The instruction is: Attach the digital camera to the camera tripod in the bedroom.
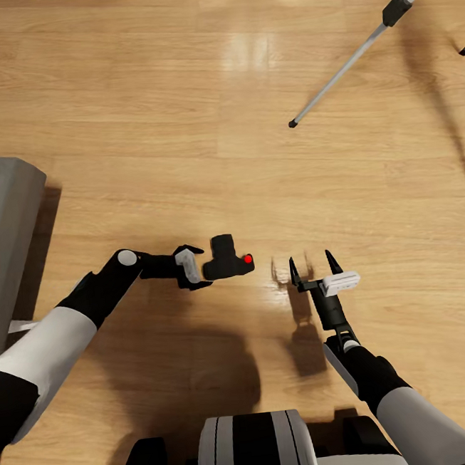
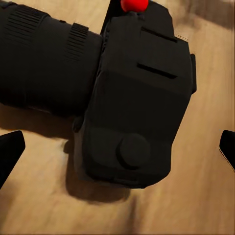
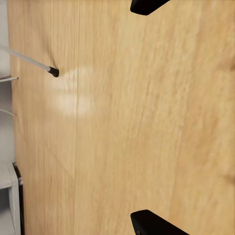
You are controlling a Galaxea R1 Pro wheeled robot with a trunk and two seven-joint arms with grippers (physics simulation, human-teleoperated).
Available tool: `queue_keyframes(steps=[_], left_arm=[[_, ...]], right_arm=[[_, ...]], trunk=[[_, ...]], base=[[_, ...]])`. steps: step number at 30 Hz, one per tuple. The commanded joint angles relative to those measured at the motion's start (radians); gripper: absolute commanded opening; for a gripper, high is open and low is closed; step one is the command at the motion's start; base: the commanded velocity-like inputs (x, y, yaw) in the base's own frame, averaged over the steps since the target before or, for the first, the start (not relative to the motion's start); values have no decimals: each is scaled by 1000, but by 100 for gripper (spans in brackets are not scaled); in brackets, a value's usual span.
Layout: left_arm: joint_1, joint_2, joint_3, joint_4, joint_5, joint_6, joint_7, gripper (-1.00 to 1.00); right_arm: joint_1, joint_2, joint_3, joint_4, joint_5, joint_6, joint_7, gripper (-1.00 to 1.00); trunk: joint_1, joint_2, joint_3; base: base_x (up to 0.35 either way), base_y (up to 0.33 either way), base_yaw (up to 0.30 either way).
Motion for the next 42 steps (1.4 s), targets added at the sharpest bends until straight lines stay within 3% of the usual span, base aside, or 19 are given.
queue_keyframes(steps=[1,14,42], left_arm=[[-1,-3,-2,-1,-6,-5,0,100],[-1,-34,-2,26,-6,1,5,100],[-1,-35,-2,29,-6,0,9,100]], right_arm=[[-1,-2,7,0,-10,-3,-1,100],[-1,-2,7,0,-11,-3,-2,100],[-1,-2,1,0,-13,-2,-4,100]], trunk=[[0,0,0],[0,0,0],[0,0,0]], base=[[0,0,0],[0,0,0],[0,0,0]])
